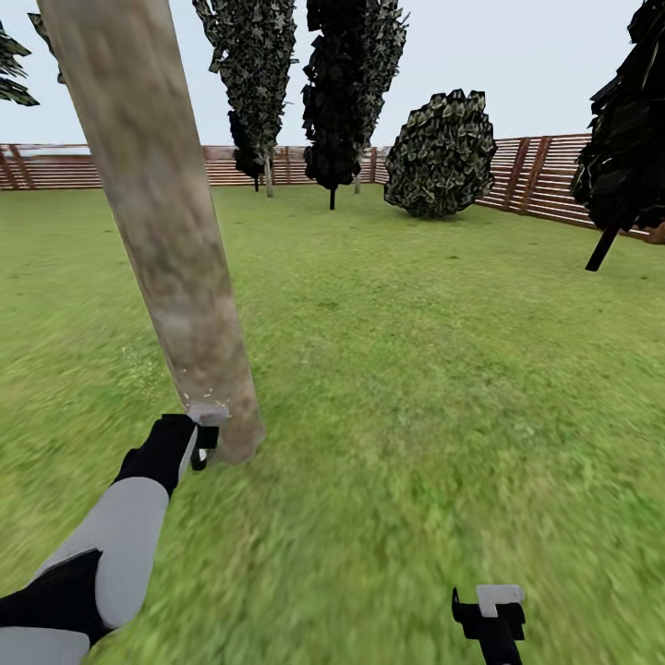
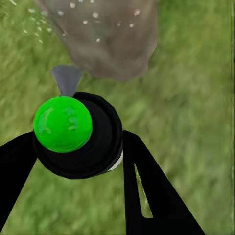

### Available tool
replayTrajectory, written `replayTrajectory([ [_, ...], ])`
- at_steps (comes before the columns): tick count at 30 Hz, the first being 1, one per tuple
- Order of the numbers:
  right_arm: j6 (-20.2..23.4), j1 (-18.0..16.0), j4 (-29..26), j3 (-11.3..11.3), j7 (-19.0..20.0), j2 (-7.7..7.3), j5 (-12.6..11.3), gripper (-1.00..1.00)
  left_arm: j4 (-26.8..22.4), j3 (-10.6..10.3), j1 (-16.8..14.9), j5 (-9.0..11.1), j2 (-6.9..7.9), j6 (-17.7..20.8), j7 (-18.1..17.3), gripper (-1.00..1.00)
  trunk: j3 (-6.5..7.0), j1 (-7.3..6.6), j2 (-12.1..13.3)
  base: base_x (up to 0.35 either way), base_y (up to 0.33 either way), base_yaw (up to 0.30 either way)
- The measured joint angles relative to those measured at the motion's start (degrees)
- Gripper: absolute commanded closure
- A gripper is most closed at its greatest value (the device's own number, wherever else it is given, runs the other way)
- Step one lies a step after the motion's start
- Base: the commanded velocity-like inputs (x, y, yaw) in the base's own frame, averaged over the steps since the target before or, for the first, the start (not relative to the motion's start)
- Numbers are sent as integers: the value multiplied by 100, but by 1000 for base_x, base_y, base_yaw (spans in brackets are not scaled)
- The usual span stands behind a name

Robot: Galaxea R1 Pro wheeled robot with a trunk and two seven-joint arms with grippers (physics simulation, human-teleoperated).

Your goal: In the garden, pick up the pesticide atomizer on the floor and spray pesticide onto both trees until each tree trunk is fully covered.

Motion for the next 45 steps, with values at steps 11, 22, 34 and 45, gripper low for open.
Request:
replayTrajectory([
  [11,0,0,0,0,0,-7,0,-100,6,-313,-353,-2,495,305,-362,100,-1,0,0,0,0,16],
  [22,0,0,0,0,0,-10,0,-100,-5,-525,-391,-52,600,560,-401,100,-1,0,0,0,0,164],
  [34,0,0,0,1,0,-22,0,-100,-13,-525,-410,-91,624,622,-858,100,-1,0,0,84,-90,0],
  [45,0,0,0,1,1,-14,7,-100,-13,-525,-406,-90,622,623,-859,100,-1,0,0,110,-255,0],
])
